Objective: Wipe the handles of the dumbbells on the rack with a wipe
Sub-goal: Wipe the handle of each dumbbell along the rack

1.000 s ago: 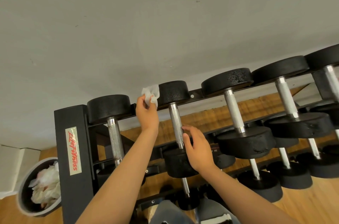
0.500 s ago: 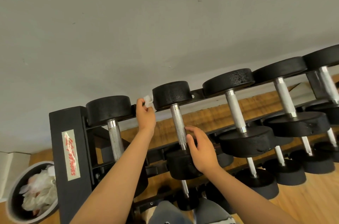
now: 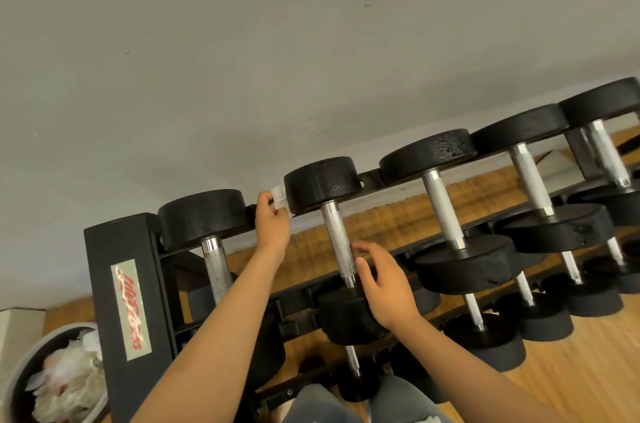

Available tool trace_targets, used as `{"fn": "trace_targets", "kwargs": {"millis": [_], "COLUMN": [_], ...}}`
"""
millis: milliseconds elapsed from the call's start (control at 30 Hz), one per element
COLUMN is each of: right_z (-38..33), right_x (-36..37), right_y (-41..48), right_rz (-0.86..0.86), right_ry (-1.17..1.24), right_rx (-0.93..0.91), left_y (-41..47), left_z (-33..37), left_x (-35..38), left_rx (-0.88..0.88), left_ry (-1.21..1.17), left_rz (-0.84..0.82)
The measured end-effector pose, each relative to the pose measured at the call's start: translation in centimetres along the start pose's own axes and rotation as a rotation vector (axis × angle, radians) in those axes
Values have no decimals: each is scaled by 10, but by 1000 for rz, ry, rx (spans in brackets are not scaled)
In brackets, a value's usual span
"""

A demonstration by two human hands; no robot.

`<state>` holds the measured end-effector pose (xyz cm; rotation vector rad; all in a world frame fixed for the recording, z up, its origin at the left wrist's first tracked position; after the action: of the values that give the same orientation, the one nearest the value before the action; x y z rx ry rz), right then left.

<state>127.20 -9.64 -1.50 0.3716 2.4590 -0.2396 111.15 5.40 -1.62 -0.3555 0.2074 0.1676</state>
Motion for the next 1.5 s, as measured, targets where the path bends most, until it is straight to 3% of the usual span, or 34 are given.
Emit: {"fn": "trace_targets", "kwargs": {"millis": [167,400,533,733,1167,1233,1367,1500], "right_z": [0,0,1,0,2,2,0,3], "right_x": [-1,0,0,-1,1,0,-2,0], "right_y": [0,1,1,1,2,3,2,2], "right_rz": [2,-2,-7,-17,-27,-29,-35,-21], "right_ry": [0,-21,-15,-5,-25,-26,-10,16], "right_rx": [0,-4,-2,-21,-68,-73,-82,-86], "left_y": [-8,-48,-40,-56,-63,-67,-85,-110], "left_z": [4,19,43,42,47,49,45,15], "left_x": [-5,-6,10,15,39,38,24,7], "left_rx": [11,274,482,587,791,770,568,461], "left_ry": [11,-64,1,58,470,396,171,124], "left_rz": [7,81,-47,-76,-170,-185,-129,-70]}}
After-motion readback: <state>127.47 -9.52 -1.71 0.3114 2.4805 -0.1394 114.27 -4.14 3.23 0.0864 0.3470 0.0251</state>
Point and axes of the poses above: each hand's wrist, its own y-axis towards the middle knuckle, its own x-axis out of the palm, z = x × y, the point moved 2 cm from there along y, towards the middle knuckle, and after that the axes turned 6 degrees about z, right-handed, at the moved point
